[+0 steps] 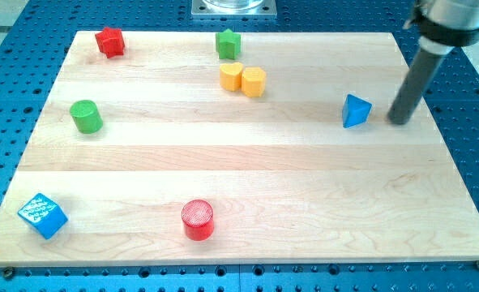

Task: Move the triangle to the blue cube

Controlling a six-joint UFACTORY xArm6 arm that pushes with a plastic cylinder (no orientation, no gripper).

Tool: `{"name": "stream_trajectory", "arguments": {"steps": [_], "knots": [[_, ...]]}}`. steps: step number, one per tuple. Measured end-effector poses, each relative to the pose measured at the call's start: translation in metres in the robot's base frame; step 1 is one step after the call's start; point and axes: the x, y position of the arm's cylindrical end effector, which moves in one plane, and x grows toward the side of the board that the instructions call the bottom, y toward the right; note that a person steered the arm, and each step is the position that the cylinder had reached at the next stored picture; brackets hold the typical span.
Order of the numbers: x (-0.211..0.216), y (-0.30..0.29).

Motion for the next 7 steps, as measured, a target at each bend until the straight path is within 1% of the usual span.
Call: {"name": "stream_trajectory", "arguments": {"steps": [1, 2, 3, 4, 5, 6, 7], "knots": [[-0.007, -0.045], [-0.023, -0.035], [-0.005, -0.101], [0.003, -0.169], [0.000, -0.176], [0.044, -0.247], [0.055, -0.297]]}}
